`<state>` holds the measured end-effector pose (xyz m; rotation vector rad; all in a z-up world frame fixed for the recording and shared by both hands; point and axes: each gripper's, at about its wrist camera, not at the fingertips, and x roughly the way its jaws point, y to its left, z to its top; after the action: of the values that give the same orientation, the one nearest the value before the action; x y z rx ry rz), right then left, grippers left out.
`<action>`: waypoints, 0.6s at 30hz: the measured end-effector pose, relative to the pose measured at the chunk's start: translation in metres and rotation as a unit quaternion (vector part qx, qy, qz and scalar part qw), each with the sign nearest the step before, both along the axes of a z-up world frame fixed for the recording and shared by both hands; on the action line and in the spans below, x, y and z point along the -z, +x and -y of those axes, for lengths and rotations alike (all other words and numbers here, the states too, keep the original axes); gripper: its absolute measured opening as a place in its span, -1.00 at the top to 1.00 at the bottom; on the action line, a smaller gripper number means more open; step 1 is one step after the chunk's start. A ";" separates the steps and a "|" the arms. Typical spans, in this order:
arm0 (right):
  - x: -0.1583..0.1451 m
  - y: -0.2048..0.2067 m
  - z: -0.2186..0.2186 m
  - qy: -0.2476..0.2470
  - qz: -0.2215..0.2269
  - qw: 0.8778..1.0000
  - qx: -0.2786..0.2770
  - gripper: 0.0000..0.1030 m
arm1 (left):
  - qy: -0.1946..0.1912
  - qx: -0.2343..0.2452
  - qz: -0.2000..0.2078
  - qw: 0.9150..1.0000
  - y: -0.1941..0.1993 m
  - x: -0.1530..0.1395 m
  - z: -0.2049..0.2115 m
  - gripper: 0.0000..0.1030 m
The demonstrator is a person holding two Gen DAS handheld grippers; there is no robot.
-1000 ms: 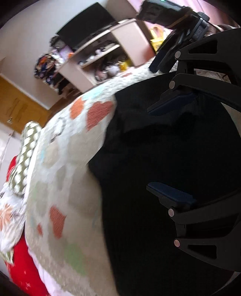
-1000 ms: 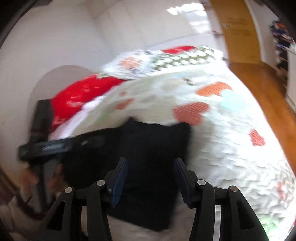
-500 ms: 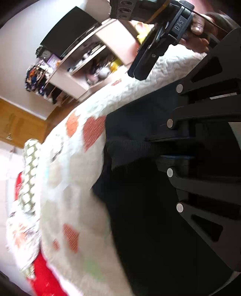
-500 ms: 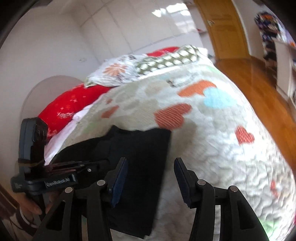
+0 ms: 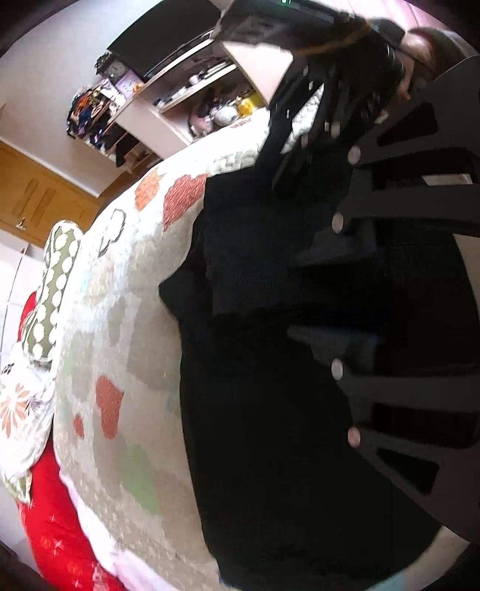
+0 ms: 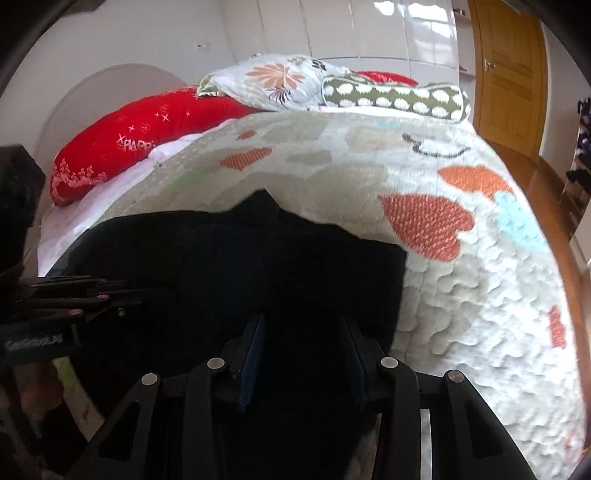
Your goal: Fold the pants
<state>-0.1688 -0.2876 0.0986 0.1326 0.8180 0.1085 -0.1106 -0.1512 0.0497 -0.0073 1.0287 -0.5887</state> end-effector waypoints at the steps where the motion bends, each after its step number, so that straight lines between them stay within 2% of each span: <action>1: -0.003 -0.004 -0.001 -0.004 0.002 1.000 -0.001 0.23 | 0.003 -0.008 0.007 1.000 -0.002 -0.002 -0.006 0.31; 5: -0.013 -0.026 -0.014 -0.005 0.012 0.999 -0.030 0.23 | 0.018 -0.025 0.024 0.999 -0.006 -0.005 -0.020 0.31; 6: -0.009 -0.031 -0.020 -0.005 0.010 0.999 -0.040 0.22 | 0.019 -0.029 0.025 0.999 -0.007 -0.004 -0.023 0.31; 8: 0.011 -0.029 -0.030 -0.016 -0.023 0.998 -0.054 0.20 | 0.023 -0.039 0.023 0.999 -0.007 -0.001 -0.029 0.31; 10: 0.019 -0.032 -0.037 -0.034 -0.016 0.998 -0.045 0.19 | 0.029 -0.049 0.022 0.998 -0.007 0.001 -0.035 0.31; 13: 0.009 -0.030 -0.038 -0.026 -0.023 0.998 -0.047 0.19 | 0.034 -0.059 0.025 0.997 -0.010 -0.001 -0.042 0.31; 15: -0.005 -0.025 -0.037 -0.013 -0.010 0.998 -0.053 0.19 | 0.036 -0.064 0.032 0.997 -0.014 -0.004 -0.046 0.31; 18: -0.021 -0.014 -0.042 -0.021 0.013 0.998 -0.050 0.19 | 0.040 -0.073 0.040 0.996 -0.016 -0.007 -0.053 0.31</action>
<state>-0.1826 -0.2454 0.1192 0.0512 0.8010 0.1874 -0.1271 -0.0987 0.0572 0.0126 0.9643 -0.4113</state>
